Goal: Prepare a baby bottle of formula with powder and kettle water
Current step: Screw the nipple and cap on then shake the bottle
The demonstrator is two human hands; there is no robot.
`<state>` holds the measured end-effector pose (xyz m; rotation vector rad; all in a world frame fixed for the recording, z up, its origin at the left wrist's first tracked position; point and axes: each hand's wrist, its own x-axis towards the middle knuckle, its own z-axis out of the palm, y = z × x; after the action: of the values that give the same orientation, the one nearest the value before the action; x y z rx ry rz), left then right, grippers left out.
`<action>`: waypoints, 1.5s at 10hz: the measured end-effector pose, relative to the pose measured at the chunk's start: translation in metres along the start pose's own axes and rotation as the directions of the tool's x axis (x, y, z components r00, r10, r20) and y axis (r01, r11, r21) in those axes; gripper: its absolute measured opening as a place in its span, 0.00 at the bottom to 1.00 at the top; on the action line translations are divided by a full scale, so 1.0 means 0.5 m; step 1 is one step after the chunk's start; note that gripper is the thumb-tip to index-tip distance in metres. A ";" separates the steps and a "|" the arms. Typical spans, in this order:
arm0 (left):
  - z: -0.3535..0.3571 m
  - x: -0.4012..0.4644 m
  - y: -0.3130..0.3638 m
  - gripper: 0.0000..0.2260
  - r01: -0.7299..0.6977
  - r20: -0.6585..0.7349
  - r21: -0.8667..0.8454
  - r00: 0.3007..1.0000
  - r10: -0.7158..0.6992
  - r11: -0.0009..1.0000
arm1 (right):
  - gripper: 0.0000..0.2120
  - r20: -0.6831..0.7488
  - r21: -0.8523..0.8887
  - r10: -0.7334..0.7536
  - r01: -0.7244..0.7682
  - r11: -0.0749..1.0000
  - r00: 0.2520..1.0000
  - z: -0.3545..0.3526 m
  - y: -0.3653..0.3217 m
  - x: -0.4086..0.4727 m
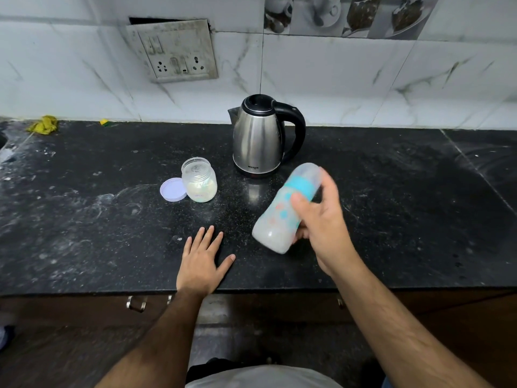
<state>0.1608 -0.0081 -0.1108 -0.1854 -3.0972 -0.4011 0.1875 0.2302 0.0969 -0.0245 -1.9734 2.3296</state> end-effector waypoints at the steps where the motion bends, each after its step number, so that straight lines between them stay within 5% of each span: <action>1: 0.000 -0.001 0.000 0.35 0.000 -0.002 0.003 1.000 0.000 1.000 | 0.33 0.052 0.024 -0.033 0.031 0.999 0.998 0.000 -0.003 -0.004; 2: 0.000 -0.001 0.000 0.35 -0.002 -0.005 -0.010 1.000 0.002 1.000 | 0.31 -0.133 0.065 -0.078 0.087 0.994 0.988 -0.006 -0.002 0.011; 4: 0.002 0.000 -0.002 0.35 -0.002 -0.002 -0.001 1.000 0.002 1.000 | 0.32 0.069 0.027 -0.076 0.074 0.997 0.995 -0.007 -0.003 0.001; 5: 0.002 0.000 -0.001 0.35 -0.004 0.002 0.001 1.000 0.004 1.000 | 0.30 -0.155 0.073 -0.075 0.087 0.994 0.985 -0.009 -0.001 0.009; 7: 0.000 0.000 -0.001 0.36 -0.003 0.007 0.001 1.000 0.003 1.000 | 0.33 0.058 0.001 -0.011 0.011 1.000 0.998 -0.002 0.002 -0.011; 8: -0.001 0.000 0.000 0.36 -0.004 0.000 0.001 1.000 0.004 1.000 | 0.32 -0.117 0.046 -0.038 0.044 0.998 0.992 -0.006 0.000 0.003; 9: 0.001 0.000 0.000 0.36 -0.003 -0.003 0.003 1.000 0.003 1.000 | 0.32 -0.100 0.047 -0.027 0.032 0.998 0.995 -0.010 0.002 0.005; 10: 0.002 0.001 -0.002 0.35 -0.001 -0.002 0.007 1.000 0.001 1.000 | 0.34 0.112 -0.005 -0.012 0.013 1.000 0.994 -0.009 -0.001 -0.007; 12: 0.000 0.000 0.000 0.35 0.001 0.003 0.006 1.000 -0.001 1.000 | 0.32 -0.175 0.080 -0.026 0.041 0.996 0.984 -0.020 -0.001 0.007; 13: 0.000 0.000 0.000 0.36 0.004 0.013 0.010 1.000 -0.004 1.000 | 0.34 0.048 0.004 0.010 -0.010 1.000 0.999 -0.017 0.007 -0.011; 15: -0.003 0.001 0.001 0.37 -0.001 0.018 -0.003 1.000 0.001 1.000 | 0.38 -0.049 0.024 -0.017 0.018 1.000 0.999 -0.037 0.005 0.003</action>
<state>0.1605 -0.0081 -0.1093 -0.1919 -3.1142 -0.4061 0.1870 0.2481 0.0916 -0.0612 -1.9149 2.3188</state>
